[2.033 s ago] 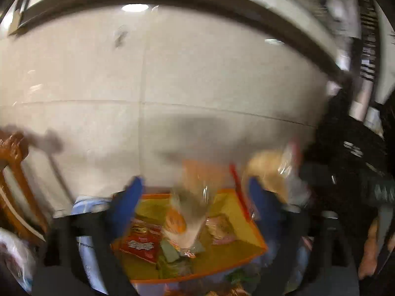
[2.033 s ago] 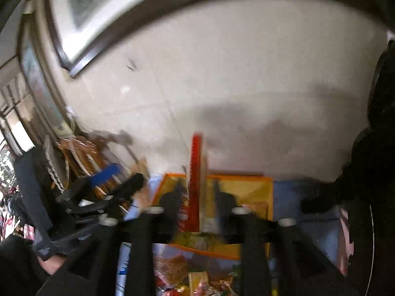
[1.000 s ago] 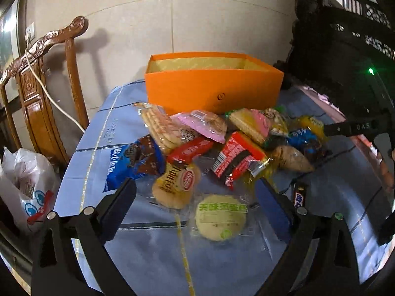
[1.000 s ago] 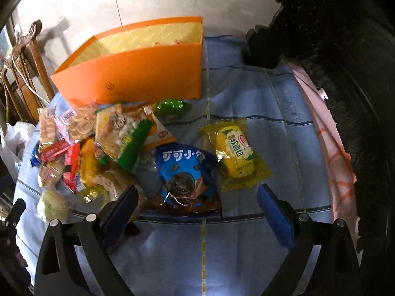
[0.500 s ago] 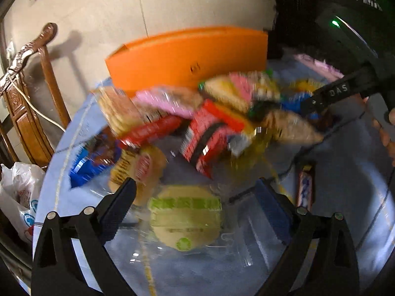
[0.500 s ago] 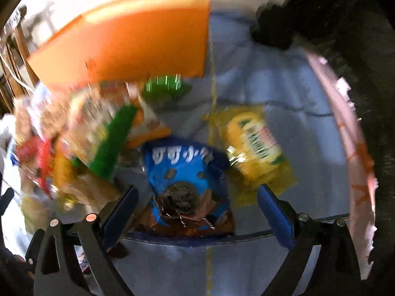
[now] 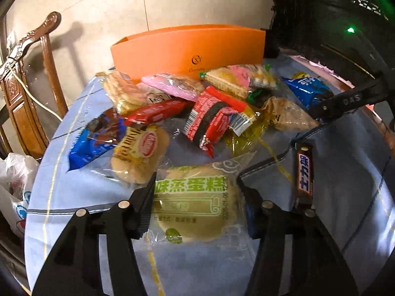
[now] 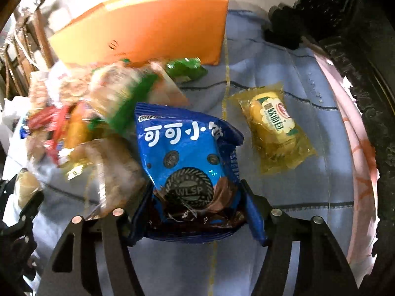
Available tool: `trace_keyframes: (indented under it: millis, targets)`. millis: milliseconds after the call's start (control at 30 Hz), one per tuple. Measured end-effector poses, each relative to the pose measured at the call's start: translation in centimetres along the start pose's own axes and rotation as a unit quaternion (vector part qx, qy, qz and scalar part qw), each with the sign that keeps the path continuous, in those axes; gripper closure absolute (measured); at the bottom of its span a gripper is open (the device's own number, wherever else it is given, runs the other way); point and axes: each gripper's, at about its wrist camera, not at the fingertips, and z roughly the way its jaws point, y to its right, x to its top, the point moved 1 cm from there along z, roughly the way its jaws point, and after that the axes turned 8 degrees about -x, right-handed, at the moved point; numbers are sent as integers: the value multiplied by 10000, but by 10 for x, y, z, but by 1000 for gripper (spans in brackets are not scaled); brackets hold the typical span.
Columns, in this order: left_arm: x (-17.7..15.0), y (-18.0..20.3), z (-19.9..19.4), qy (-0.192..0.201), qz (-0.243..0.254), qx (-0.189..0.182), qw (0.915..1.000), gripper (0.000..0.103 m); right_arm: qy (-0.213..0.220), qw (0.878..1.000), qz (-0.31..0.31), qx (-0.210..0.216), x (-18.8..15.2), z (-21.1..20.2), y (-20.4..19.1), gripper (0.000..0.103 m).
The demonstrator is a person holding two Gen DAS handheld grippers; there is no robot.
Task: Organize snacks
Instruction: 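Carry both snacks over the orange box and release them inside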
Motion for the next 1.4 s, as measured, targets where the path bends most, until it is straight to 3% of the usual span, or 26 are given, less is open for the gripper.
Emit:
trace_keyframes:
  millis: [233,400,633,967,1200,1400]
  targets:
    - [17,-6,-40,426,-65,-66,9991,47,485,9985,106,250,-8,-58,4,36]
    - [40,-10,-65,672,-90,-77,9977,47,829,9959,160,316,8,-97,12,36]
    - [102,-20,-87,1115,-156,34,9936,47,1495,9877,130,437,68,-163,8,36]
    - [245,-44,-106,1817,-246,47,9830,46,2191,9739,84,594,163,-223,3,36]
    - [315,-54,-97,1945,-51,159,9808,46,2328,9707,26,595,218,-234,2,36]
    - [356,-60,-69,1941,112,326,9804,46,2293,9722,-12,473,265,-216,-2,36]
